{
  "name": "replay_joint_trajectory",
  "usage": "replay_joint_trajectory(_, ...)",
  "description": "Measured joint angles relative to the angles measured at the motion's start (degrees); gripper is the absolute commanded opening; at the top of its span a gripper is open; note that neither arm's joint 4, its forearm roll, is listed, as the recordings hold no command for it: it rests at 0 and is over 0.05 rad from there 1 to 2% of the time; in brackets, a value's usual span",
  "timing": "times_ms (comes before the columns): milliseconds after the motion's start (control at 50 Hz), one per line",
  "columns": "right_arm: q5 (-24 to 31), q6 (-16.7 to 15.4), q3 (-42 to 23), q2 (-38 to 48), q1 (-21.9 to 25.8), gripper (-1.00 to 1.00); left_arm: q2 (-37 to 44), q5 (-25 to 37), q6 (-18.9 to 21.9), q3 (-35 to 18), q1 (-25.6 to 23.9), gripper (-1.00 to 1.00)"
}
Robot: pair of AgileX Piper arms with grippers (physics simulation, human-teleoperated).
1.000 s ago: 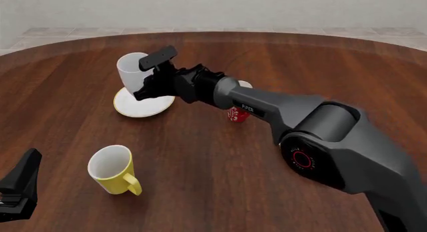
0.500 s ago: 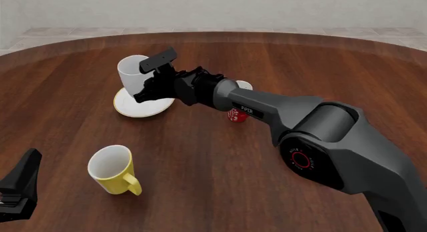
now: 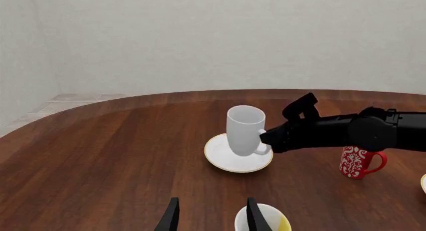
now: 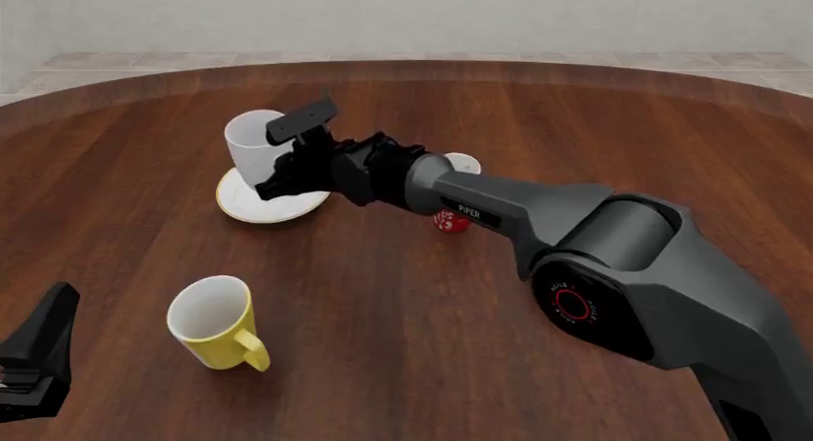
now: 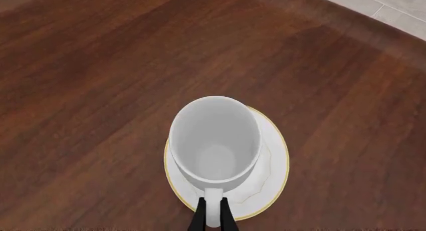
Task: Put the white mug on the left plate.
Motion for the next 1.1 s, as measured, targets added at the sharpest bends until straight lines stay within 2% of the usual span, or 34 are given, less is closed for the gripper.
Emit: replay_joint_trajectory(1100, -1.06, 1.26, 0.28, 1.13, -0.52, -1.0, 0.0, 0.0, 0.0, 0.0, 0.0, 1.0)
